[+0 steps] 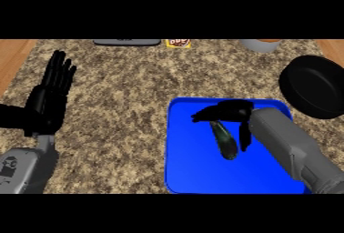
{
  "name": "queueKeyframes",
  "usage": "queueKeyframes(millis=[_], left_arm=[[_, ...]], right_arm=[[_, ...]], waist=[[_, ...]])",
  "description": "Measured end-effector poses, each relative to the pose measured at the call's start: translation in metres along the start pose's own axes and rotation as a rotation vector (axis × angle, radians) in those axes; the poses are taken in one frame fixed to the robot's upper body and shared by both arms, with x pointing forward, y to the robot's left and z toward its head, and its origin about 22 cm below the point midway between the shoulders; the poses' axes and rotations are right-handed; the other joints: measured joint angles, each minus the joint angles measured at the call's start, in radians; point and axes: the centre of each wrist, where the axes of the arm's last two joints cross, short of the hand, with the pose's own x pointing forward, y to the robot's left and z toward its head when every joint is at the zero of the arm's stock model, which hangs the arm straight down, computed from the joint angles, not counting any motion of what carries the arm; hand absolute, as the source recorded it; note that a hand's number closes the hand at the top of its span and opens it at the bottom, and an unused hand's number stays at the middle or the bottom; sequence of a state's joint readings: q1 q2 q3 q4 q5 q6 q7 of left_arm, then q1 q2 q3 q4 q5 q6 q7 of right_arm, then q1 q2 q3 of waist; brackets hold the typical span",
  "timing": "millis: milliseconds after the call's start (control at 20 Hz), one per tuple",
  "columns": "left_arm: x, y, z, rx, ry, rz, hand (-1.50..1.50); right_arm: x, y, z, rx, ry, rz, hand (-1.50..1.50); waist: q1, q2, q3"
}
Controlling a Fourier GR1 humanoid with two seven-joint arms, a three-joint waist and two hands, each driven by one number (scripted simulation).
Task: Pick the eggplant from the tray and place it in the pot
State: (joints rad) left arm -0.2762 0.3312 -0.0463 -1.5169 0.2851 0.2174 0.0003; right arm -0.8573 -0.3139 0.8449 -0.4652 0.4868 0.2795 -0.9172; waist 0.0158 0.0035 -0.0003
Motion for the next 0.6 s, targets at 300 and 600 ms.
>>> queueKeyframes(millis=[300,600], left_arm=[[0.004,0.002,-0.002,0.001,-0.003,-0.003,0.00],[0.004,0.001,-0.001,0.006,-0.003,-0.010,0.00]], right_arm=[[0.000,0.008,-0.010,0.013,-0.018,0.004,-1.50],[0.009,0.013,-0.023,0.020,-0.108,0.063,1.50]], waist=[[-0.001,-0.006,-0.004],[-0.007,-0.013,-0.009]])
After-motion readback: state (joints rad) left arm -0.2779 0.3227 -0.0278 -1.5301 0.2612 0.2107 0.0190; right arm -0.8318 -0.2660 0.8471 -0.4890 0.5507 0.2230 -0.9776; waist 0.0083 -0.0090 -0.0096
